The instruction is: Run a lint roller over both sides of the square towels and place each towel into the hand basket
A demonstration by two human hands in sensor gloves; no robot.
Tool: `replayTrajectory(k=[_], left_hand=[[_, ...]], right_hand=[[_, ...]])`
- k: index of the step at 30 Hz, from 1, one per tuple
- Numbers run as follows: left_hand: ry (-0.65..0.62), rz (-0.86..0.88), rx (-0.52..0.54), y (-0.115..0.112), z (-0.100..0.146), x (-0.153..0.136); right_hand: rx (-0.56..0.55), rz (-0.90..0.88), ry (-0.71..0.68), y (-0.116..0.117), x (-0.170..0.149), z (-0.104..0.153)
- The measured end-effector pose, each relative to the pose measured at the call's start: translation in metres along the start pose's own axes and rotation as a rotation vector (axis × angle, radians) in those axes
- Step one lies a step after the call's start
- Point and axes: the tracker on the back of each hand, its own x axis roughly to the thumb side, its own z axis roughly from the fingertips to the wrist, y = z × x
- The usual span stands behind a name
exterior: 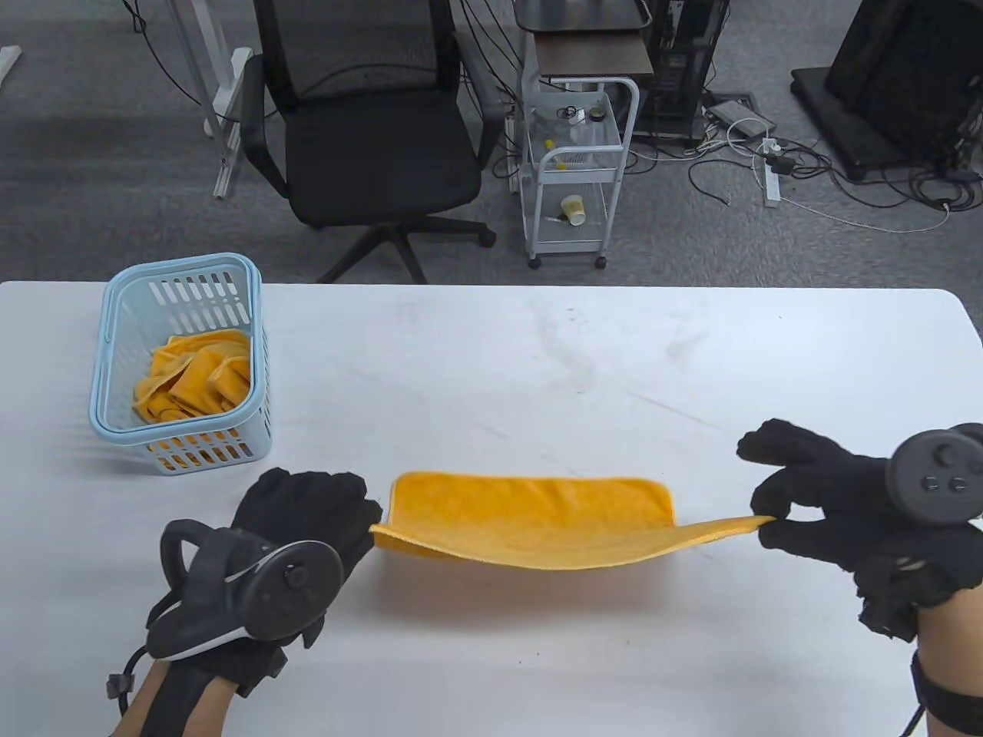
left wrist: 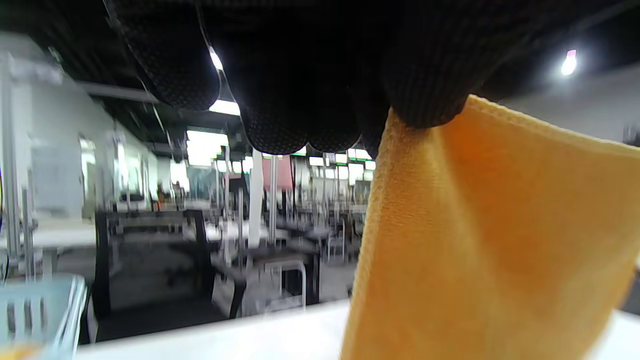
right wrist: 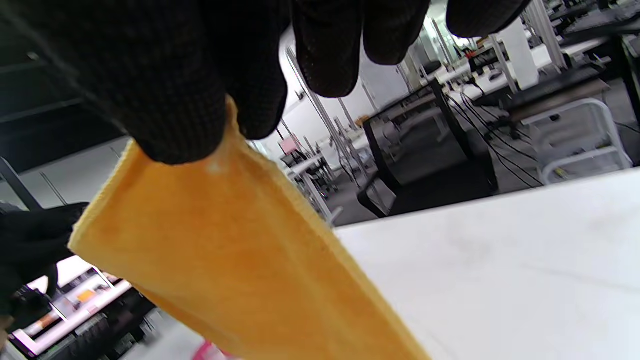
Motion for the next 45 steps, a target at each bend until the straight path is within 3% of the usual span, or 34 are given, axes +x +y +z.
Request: replayTrajectory(k=[1,5,7,10,14,15,17,20,23,25,27,29,32,37,45], left_hand=[[0.010,0.016,0.054,0.017,-0.001,0.000],[0.061,0.054,0.137,0.049,-0.018,-0.007],[0.102,0.046,0.123,0.048,-0.031,-0.014],[0.161,0.081,0.038,0.017,-0.062,-0.031],[0.254,0.143,-0.142,-0.070,-0.104,-0.058],[0.267,0.144,-0.166,-0.083,-0.108,-0.060],[0.333,0.121,-0.272,-0.146,-0.126,-0.074],[0.418,0.128,-0.387,-0.214,-0.138,-0.086],[0.490,0.163,-0.486,-0.266,-0.143,-0.095],[0.565,0.167,-0.480,-0.293,-0.144,-0.100],[0.600,0.196,-0.469,-0.309,-0.144,-0.101],[0.576,0.181,-0.495,-0.314,-0.144,-0.100],[0.537,0.119,-0.501,-0.310,-0.142,-0.099],[0.478,0.112,-0.489,-0.286,-0.126,-0.102],[0.457,0.004,-0.511,-0.239,-0.052,-0.122]], right_hand=[[-0.040,-0.020,-0.027,-0.019,0.011,0.001],[-0.093,-0.129,-0.067,-0.051,0.023,-0.008],[-0.102,-0.175,-0.038,-0.054,0.014,-0.019],[-0.034,-0.256,0.052,-0.035,-0.022,-0.047],[0.078,-0.367,0.226,0.022,-0.094,-0.084],[0.094,-0.387,0.255,0.034,-0.107,-0.089],[0.144,-0.450,0.359,0.076,-0.148,-0.104],[0.168,-0.548,0.491,0.129,-0.192,-0.116],[0.195,-0.569,0.612,0.171,-0.221,-0.122],[0.119,-0.550,0.721,0.189,-0.233,-0.123],[-0.081,-0.488,0.826,0.200,-0.239,-0.122],[-0.122,-0.461,0.838,0.202,-0.240,-0.122],[-0.048,-0.377,0.805,0.203,-0.240,-0.120],[0.103,-0.159,0.707,0.205,-0.226,-0.112],[0.328,0.131,0.546,0.225,-0.186,-0.080]])
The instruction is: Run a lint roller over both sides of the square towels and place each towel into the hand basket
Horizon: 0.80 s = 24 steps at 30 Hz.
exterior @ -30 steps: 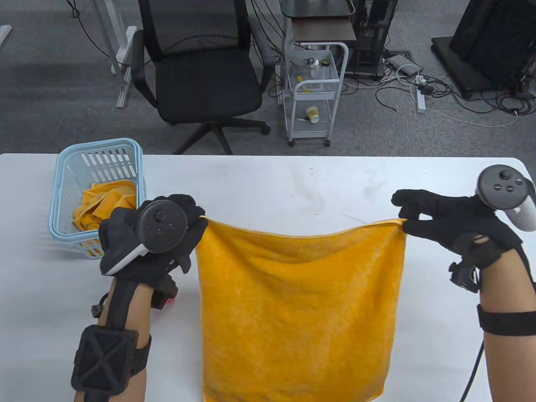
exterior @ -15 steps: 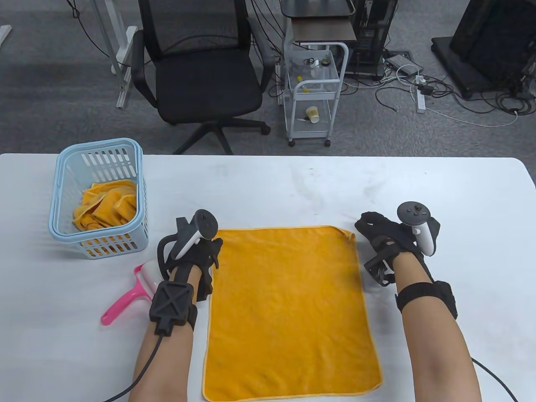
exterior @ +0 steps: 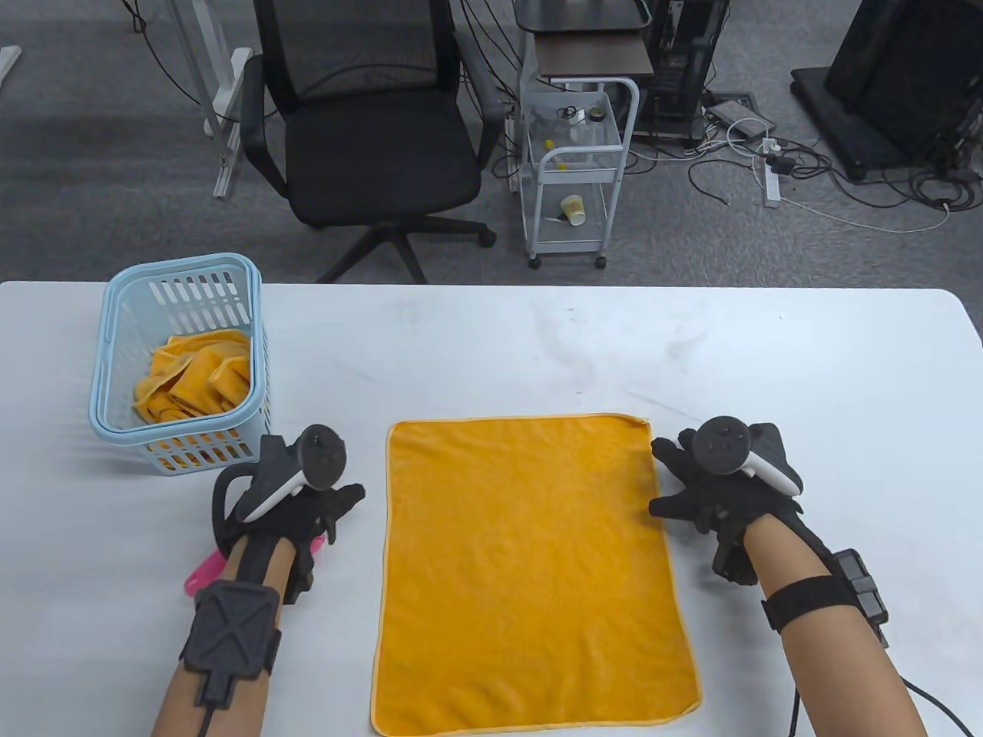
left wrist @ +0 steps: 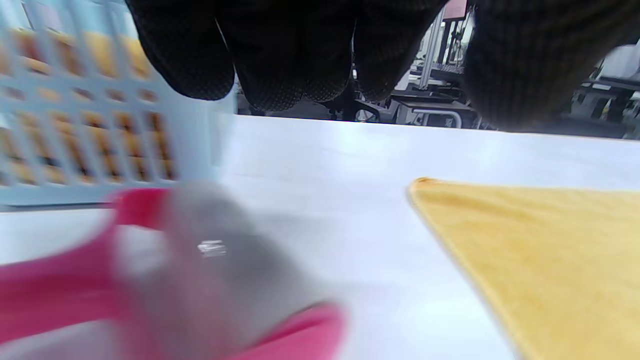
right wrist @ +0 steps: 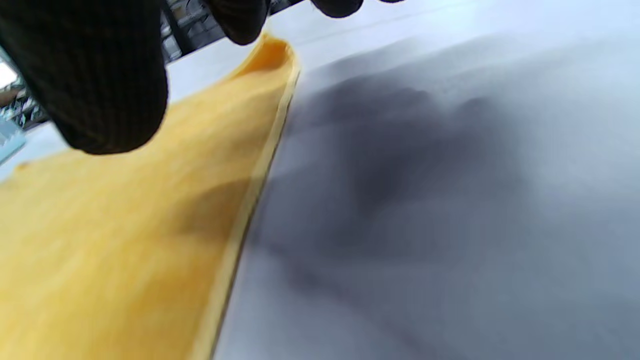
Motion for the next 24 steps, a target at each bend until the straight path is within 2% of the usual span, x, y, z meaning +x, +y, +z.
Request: replayTrajectory(k=[2,6,10,13,15,17,20,22,24], left_hand=[[0.048,-0.037,-0.038,-0.005,0.015,-0.021],[0.159,-0.139,-0.187,-0.023,0.036,-0.055],[0.211,-0.161,-0.240,-0.040,0.040,-0.069],[0.235,-0.114,-0.269,-0.055,0.035,-0.072],[0.266,-0.097,-0.259,-0.062,0.029,-0.073],[0.292,-0.097,-0.201,-0.066,0.025,-0.074],[0.284,-0.050,-0.179,-0.069,0.021,-0.076],[0.219,0.063,-0.151,-0.061,0.023,-0.068],[0.121,0.126,-0.114,-0.045,0.027,-0.046]], right_hand=[[0.042,0.067,-0.025,0.009,0.006,0.009],[0.106,0.182,-0.042,0.026,0.017,0.024],[0.078,0.214,-0.055,0.035,0.021,0.031],[0.080,0.200,-0.051,0.041,0.019,0.030],[0.085,0.206,-0.045,0.043,0.018,0.029],[0.075,0.194,-0.052,0.043,0.017,0.029],[0.067,0.196,-0.052,0.044,0.016,0.029],[0.067,0.184,-0.051,0.044,0.014,0.029],[0.066,0.169,-0.051,0.045,0.013,0.029]])
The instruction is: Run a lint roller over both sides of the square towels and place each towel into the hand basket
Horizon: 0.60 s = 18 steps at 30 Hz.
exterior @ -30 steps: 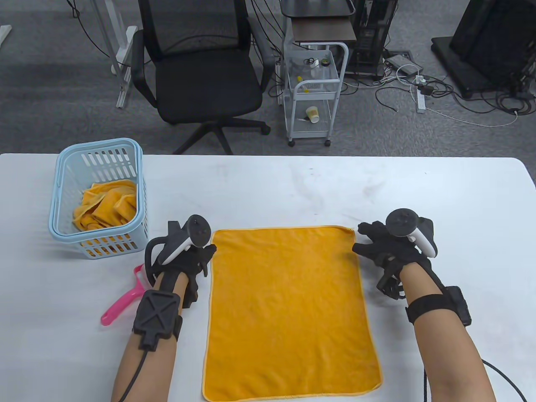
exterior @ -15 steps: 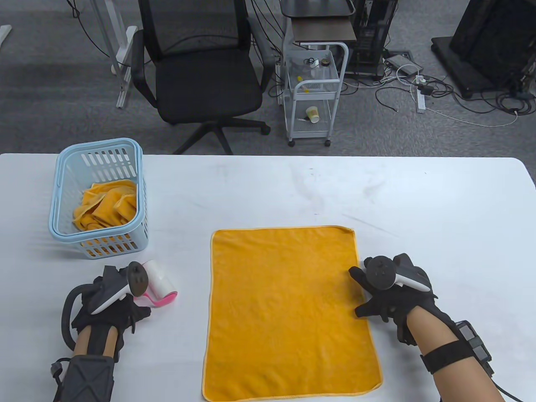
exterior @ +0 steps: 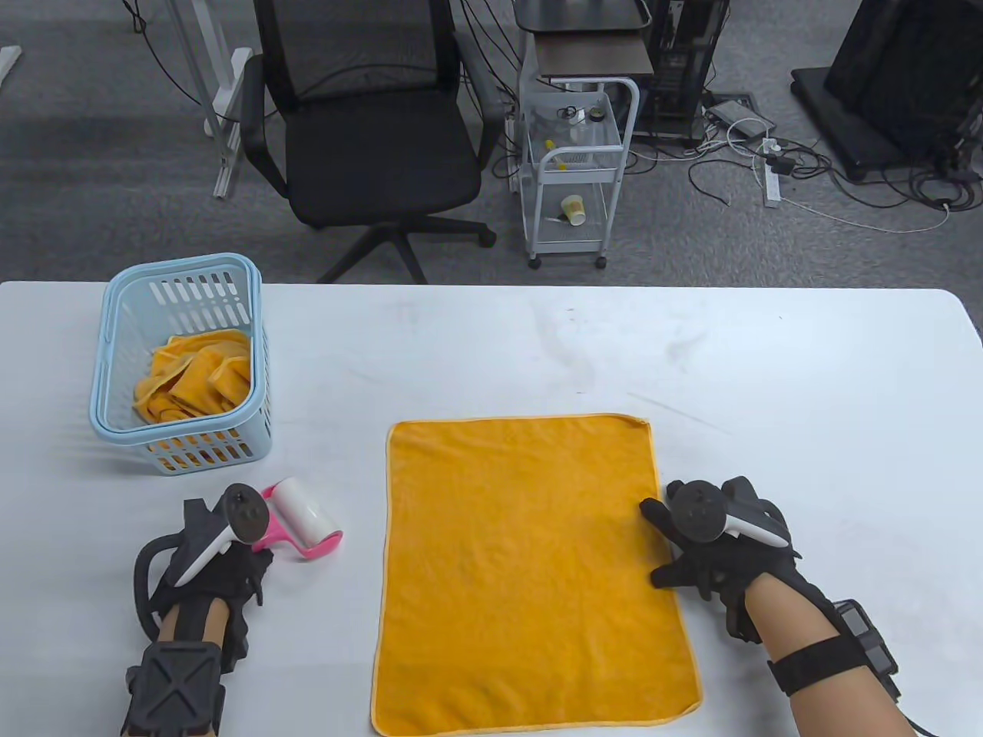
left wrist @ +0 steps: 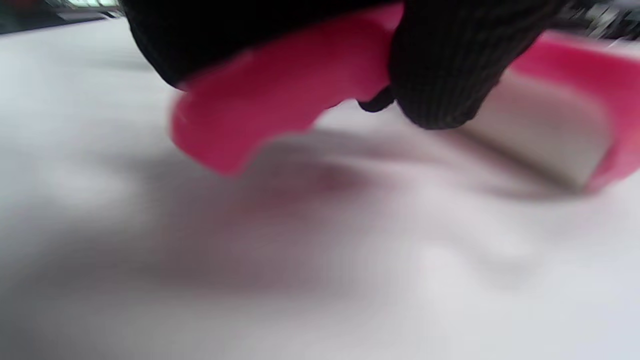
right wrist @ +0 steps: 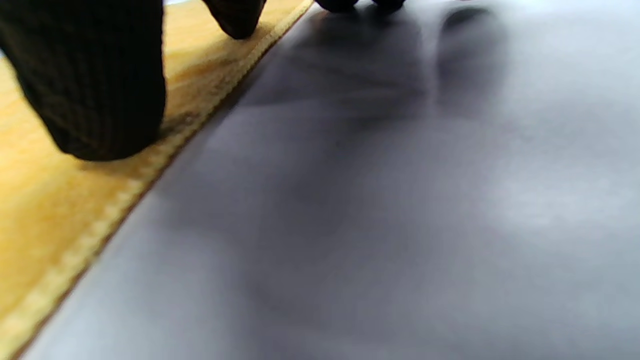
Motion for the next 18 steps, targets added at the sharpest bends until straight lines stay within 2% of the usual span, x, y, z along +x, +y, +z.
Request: replayTrajectory(k=[1,3,6,9,11,15,18], left_hand=[[-0.052,-0.004,0.009,0.004,0.004,0.012],[-0.192,-0.013,0.016,0.013,0.019,0.055],[-0.388,-0.040,0.003,0.014,0.039,0.118],[-0.592,-0.070,-0.042,-0.004,0.059,0.191],[-0.694,-0.100,-0.098,-0.021,0.067,0.226],[-0.828,-0.174,-0.216,-0.055,0.077,0.269],[-0.854,-0.237,-0.264,-0.073,0.078,0.281]], right_hand=[[0.004,0.000,-0.001,0.000,0.000,0.000],[0.013,0.007,-0.003,0.000,0.000,0.000],[0.016,0.001,-0.004,-0.001,0.000,0.001],[0.019,-0.001,-0.005,-0.001,0.000,0.001],[0.019,-0.001,-0.005,-0.001,0.000,0.001],[0.039,0.005,-0.007,-0.001,-0.001,0.001],[0.046,0.010,-0.008,-0.001,-0.001,0.001]])
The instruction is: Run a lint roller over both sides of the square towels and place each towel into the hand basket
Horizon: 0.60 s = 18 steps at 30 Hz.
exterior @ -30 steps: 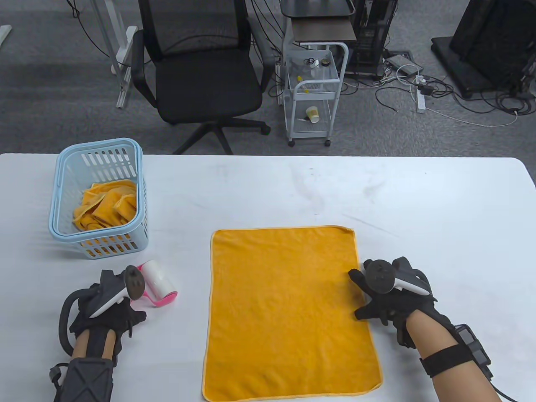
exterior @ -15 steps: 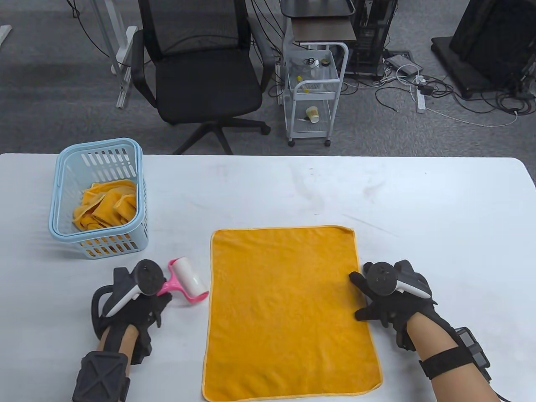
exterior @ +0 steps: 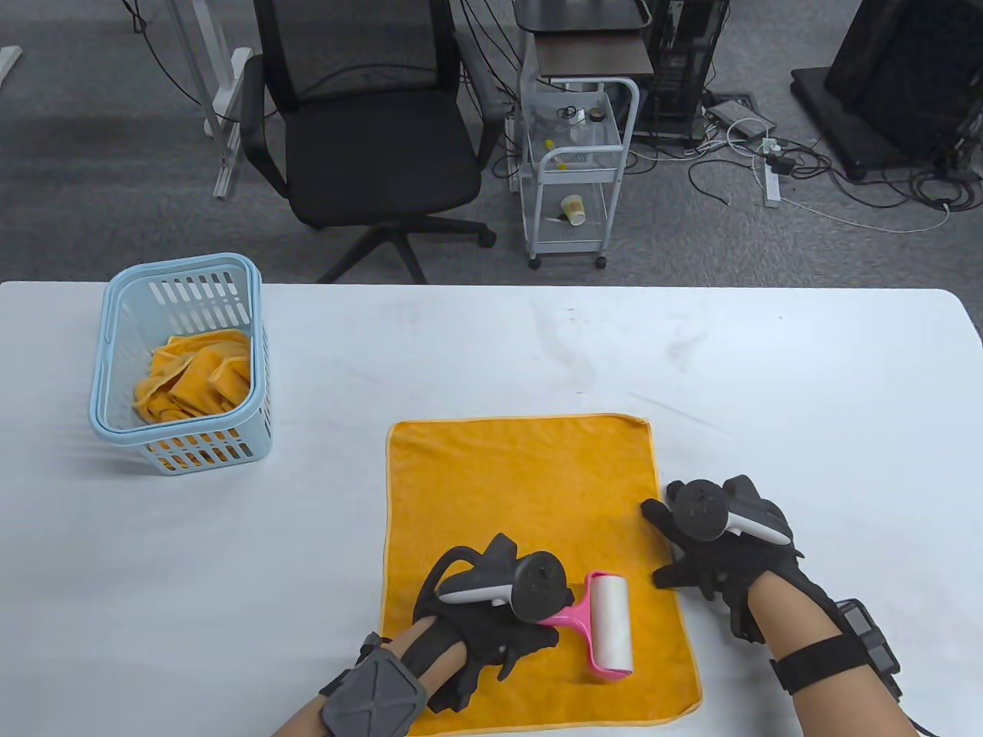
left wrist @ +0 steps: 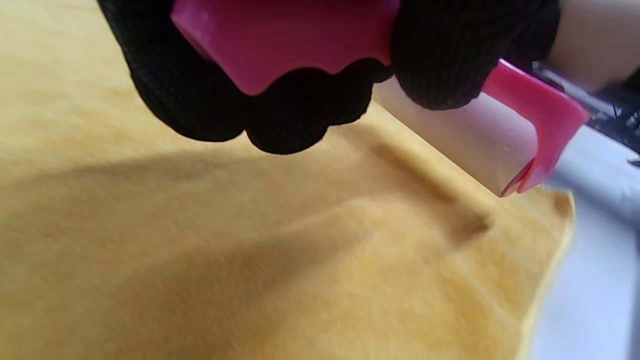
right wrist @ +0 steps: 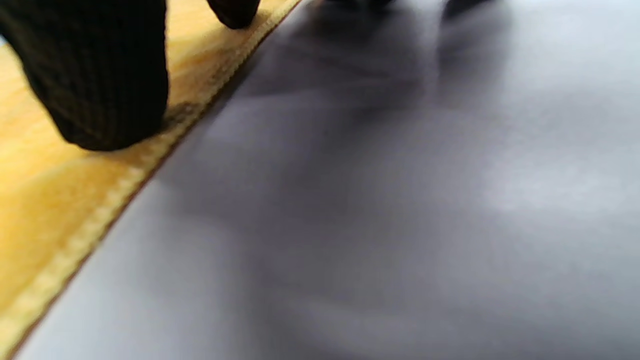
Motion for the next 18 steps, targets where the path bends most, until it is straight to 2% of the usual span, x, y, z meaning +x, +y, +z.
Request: replayTrajectory(k=[3,8,12,15,18], left_hand=[[0.045,-0.073,-0.051,-0.006,0.002,-0.008],[0.248,-0.233,-0.145,-0.007,0.038,-0.048],[0.419,-0.225,-0.186,-0.014,0.082,-0.096],[0.492,-0.146,-0.192,-0.018,0.109,-0.125],[0.495,-0.099,-0.176,-0.013,0.118,-0.134]], right_hand=[[0.007,0.004,-0.001,0.000,0.000,0.000],[0.009,0.004,-0.001,0.000,0.000,-0.001],[0.010,0.008,-0.001,0.000,0.000,-0.001],[0.013,0.018,-0.005,-0.001,0.000,-0.002],[0.012,0.021,-0.006,-0.001,0.000,-0.002]])
